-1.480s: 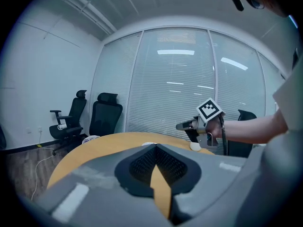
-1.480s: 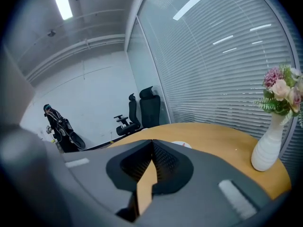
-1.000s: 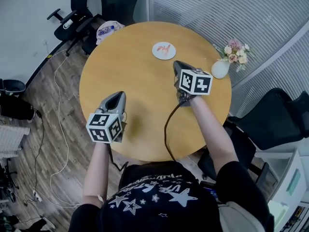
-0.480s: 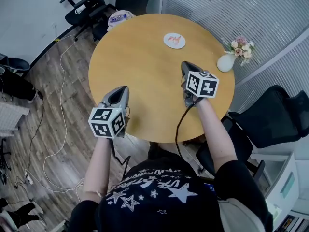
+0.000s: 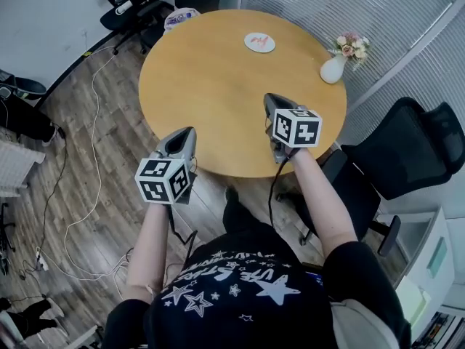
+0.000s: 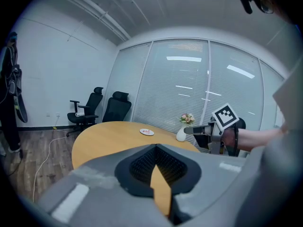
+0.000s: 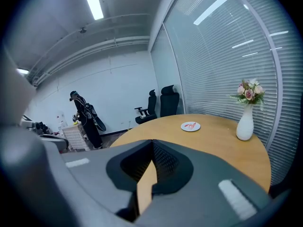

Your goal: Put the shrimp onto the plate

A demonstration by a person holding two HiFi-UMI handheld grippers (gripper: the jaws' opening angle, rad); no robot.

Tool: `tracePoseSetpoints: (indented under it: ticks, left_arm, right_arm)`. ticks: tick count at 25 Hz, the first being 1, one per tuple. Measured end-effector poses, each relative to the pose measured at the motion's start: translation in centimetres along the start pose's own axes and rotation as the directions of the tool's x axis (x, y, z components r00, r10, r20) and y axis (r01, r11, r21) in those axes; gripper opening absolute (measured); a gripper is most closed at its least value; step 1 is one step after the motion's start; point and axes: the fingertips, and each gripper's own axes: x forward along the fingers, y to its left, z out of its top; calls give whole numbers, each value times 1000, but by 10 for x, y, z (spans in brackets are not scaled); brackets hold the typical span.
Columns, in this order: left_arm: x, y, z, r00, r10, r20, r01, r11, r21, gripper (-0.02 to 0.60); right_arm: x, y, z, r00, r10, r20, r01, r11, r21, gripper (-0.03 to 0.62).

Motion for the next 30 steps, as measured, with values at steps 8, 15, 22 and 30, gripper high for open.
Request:
tracePoseSetpoints:
  ticks: [8, 15, 22, 30]
  left_arm:
    - [-67, -22, -16, 999, 24, 23, -24, 1000, -5, 2]
    - [-111, -39, -30, 999, 14, 35, -14, 1000, -15, 2]
    - [-141, -55, -52, 1000, -13, 24, 13, 1000, -17, 2]
    - [-151, -71, -67, 999, -50, 15, 50, 998, -30, 2]
  right_arm:
    - [-56, 33, -30, 1000, 13, 1, -13, 1000, 17, 1]
    - [-97, 65, -50, 1000, 19, 7, -19, 1000, 23, 0]
    - [-140, 86, -69, 1000, 7, 29, -8, 1000, 24, 0]
    - [-173, 79, -90, 999, -44, 11, 44, 999, 33, 0]
